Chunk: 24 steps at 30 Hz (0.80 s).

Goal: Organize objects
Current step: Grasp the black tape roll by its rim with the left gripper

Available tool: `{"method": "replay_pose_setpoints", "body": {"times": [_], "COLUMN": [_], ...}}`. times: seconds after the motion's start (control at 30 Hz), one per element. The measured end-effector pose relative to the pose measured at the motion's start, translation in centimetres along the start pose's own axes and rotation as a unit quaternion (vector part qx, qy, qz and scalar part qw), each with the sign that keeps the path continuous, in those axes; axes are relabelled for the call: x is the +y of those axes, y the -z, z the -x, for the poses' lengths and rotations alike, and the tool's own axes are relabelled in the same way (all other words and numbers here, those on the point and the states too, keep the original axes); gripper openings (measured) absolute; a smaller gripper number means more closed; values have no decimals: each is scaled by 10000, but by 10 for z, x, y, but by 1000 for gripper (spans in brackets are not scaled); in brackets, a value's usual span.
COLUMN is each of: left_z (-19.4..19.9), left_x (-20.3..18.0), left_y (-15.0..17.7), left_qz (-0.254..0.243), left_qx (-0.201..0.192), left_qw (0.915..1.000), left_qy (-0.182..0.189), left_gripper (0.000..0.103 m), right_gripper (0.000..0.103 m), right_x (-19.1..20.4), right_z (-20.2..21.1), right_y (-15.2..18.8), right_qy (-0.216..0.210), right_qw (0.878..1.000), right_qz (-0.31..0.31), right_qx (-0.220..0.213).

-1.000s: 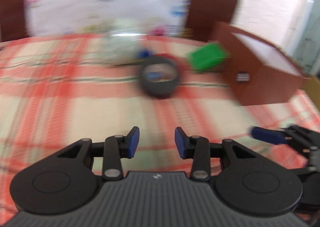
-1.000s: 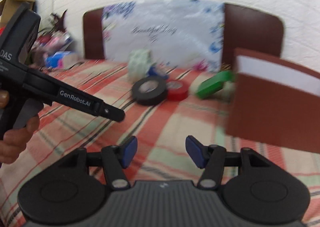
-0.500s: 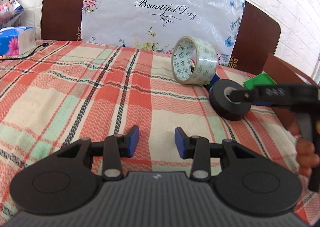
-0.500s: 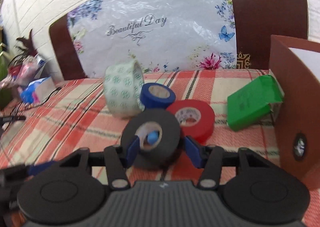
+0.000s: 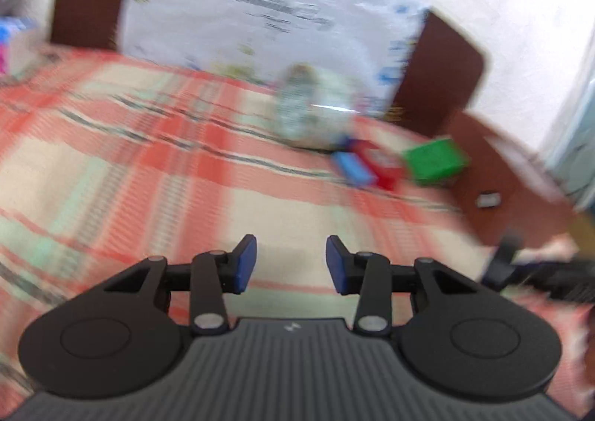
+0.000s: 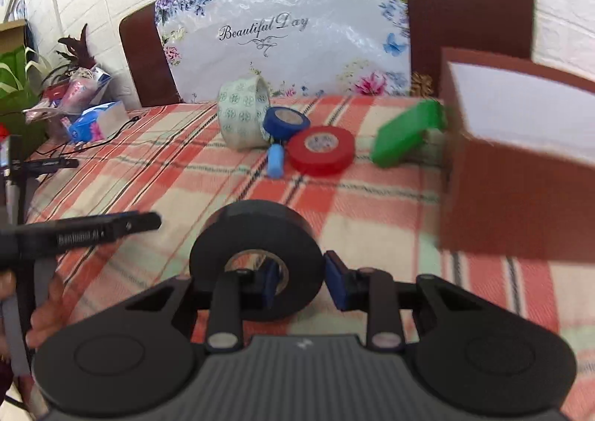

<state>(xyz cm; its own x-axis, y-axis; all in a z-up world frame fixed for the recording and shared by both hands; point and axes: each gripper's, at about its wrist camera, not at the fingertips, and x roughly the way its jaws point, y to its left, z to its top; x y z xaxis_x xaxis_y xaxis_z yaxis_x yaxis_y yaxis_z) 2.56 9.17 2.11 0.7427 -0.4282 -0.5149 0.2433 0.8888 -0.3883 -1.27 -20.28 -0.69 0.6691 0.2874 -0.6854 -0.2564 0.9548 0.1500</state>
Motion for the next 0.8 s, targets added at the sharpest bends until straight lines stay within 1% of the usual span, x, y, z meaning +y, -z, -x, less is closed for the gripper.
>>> {"method": "replay_pose_setpoints", "body": {"times": [0.07,0.13,0.17,0.2,0.23,0.27,0.3,0.33,0.37,0.4,0.47,0.5,0.57,0.63,0.7,0.73,0.77,0.8], "left_z": [5,7,6,3,1,-1,-3,-5,-6,-7,-13,-17,-25,-33,-45,-52,-54,-57], "left_x": [-24,-52,-66,-77,-86,-93,-97,-101,-104,-105,-106,-106,-104,-100,-101,-102,-102,-103], "left_y": [1,3,3,4,4,5,5,6,7,7,8,8,9,10,13,15,15,14], "left_qz": [-146,-436,-558,-635,-660,-654,-634,-628,-645,-675,-725,-730,-679,-598,-606,-627,-587,-539], "left_qx": [160,259,335,395,449,520,591,655,711,745,817,876,988,1111,1384,1514,1484,1516], "left_qw": [9986,9951,9928,9910,9899,9888,9879,9873,9868,9865,9864,9869,9886,9888,9862,9847,9852,9850], "left_qy": [491,853,1005,1107,1174,1238,1286,1306,1301,1294,1227,1139,911,799,675,596,625,616], "left_gripper": [44,45,48,48,48,48,48,48,48,48,48,48,48,48,47,49,46,43], "right_gripper": [28,29,31,40,44,49,50,51,57,62,68,72,73,73,75,78,81,83], "right_x": [-12,-22,-23,-23,-22,-21,-18,-16,-14,-11,-4,-2,0,-2,-1,-2,-2,-3], "right_z": [11,19,20,21,23,26,28,31,34,37,38,36,28,17,7,1,-7,-13], "right_y": [11,16,17,16,17,19,22,26,31,37,48,51,53,50,47,45,43,41], "right_qy": [18,-94,-72,63,221,275,269,213,172,155,128,119,112,18,15,26,0,-59], "right_qw": [9992,9986,9984,9988,9992,9994,9996,9996,9992,9984,9962,9956,9954,9958,9951,9943,9939,9939], "right_qz": [-171,-251,-273,-283,-255,-187,-97,22,177,351,690,798,868,856,941,1029,1080,1089], "right_qx": [349,464,484,400,231,56,-79,-195,-311,-420,-509,-482,-394,-310,-297,-270,-217,-166]}}
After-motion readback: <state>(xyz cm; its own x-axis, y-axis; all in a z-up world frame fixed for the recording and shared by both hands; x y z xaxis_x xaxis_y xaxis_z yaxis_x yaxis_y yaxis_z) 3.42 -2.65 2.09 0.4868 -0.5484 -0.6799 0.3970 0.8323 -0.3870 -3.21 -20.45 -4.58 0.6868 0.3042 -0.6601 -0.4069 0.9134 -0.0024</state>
